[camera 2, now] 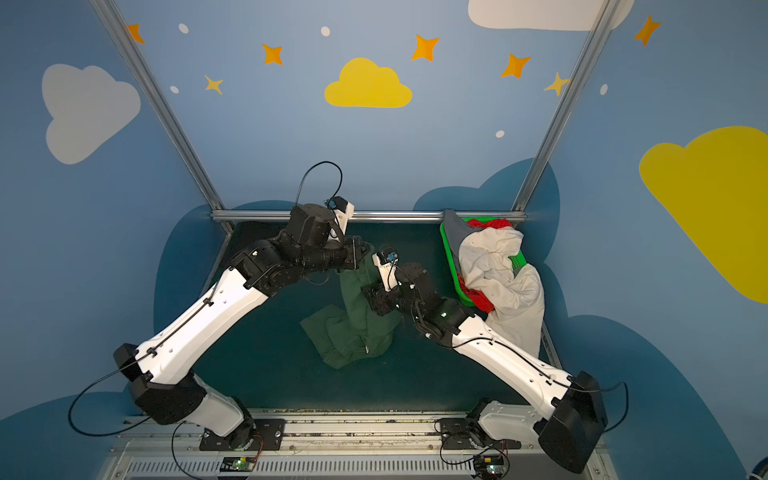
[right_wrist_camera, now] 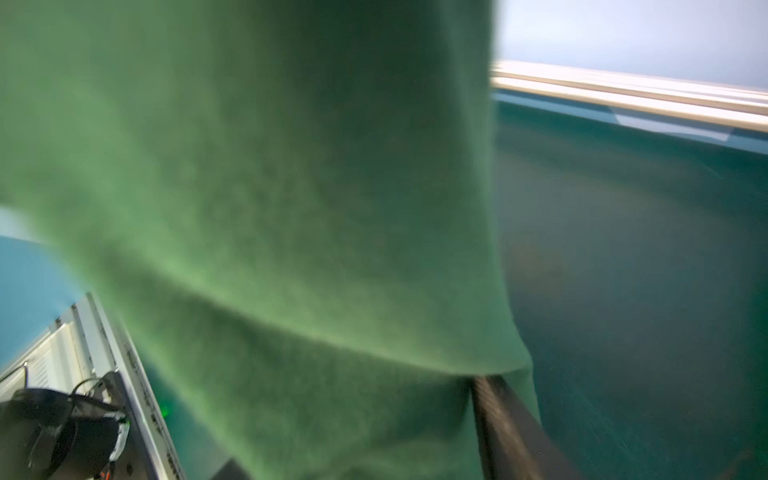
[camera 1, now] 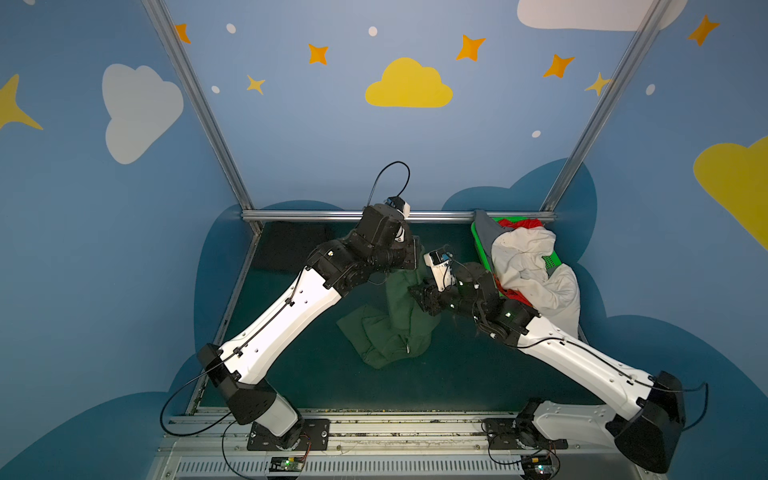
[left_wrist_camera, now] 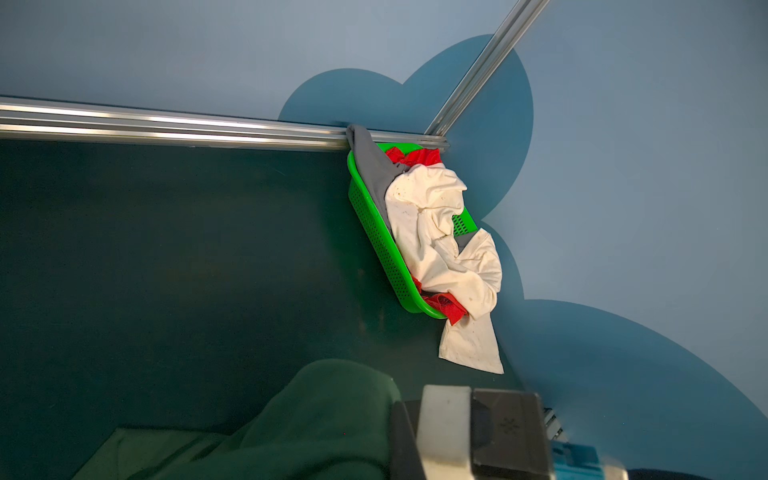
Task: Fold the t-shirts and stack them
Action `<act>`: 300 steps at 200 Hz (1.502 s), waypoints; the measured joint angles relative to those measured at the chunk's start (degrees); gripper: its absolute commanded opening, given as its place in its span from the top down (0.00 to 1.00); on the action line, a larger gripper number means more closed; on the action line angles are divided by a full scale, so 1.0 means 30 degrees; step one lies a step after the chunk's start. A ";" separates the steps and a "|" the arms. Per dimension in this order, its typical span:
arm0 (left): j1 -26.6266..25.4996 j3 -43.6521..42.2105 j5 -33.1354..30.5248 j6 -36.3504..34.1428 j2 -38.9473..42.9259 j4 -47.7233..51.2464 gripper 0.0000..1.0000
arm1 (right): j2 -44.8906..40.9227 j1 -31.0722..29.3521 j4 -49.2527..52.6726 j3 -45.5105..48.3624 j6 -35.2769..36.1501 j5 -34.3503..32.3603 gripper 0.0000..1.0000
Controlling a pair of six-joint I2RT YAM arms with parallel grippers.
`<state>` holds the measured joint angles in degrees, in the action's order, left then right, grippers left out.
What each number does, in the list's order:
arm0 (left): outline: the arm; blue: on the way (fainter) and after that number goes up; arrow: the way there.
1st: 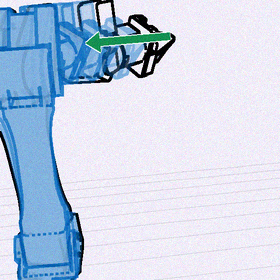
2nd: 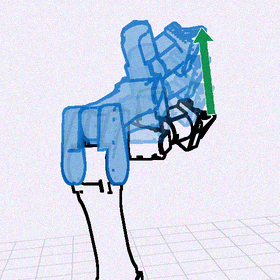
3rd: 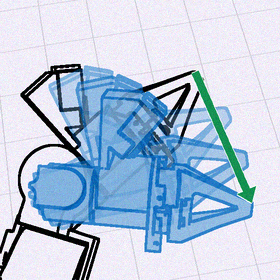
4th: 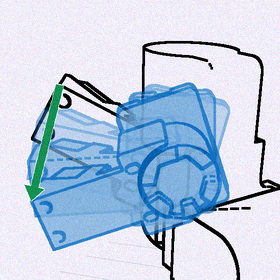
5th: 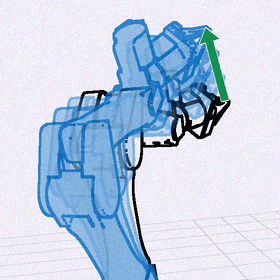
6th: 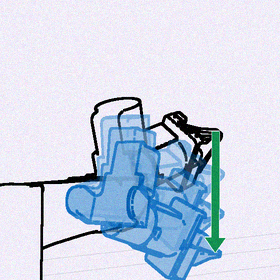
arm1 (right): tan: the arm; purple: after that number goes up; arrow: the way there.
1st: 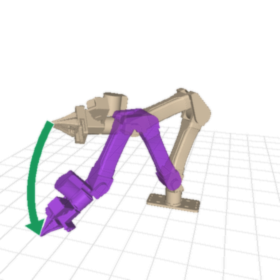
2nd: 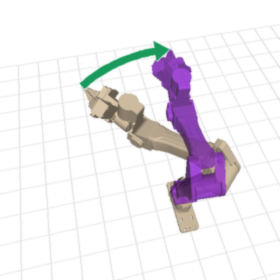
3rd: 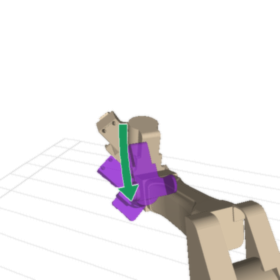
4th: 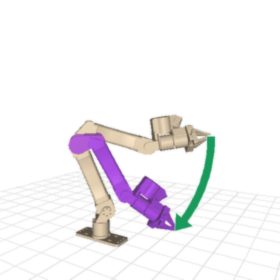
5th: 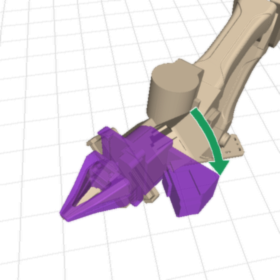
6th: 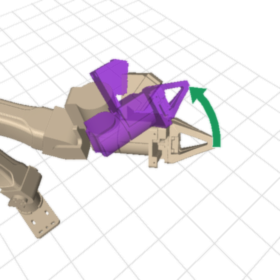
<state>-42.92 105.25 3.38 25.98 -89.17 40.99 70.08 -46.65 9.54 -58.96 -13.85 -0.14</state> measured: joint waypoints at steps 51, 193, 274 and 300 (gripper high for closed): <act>0.0554 -0.1239 0.0328 0.0000 0.1384 -0.0291 0.96 | -0.0160 0.0648 -0.0007 -0.0007 -0.0066 -0.0321 0.55; 0.0809 -0.1341 0.0678 -0.0080 0.2273 -0.0291 0.96 | -0.0015 0.0903 0.0211 0.0007 -0.0146 -0.0328 0.60; 0.0816 -0.1209 0.0080 -0.0510 0.3177 -0.0066 0.96 | 0.0546 0.1020 0.0612 0.0007 -0.0080 -0.0423 0.61; 0.0845 -0.1064 -0.0153 -0.0619 0.3395 0.0015 0.96 | 0.0525 0.1180 0.0634 0.0124 -0.0080 -0.0437 0.62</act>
<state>-40.38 102.06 2.92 24.12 -78.98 41.04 71.66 -43.11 11.44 -58.59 -14.09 -1.45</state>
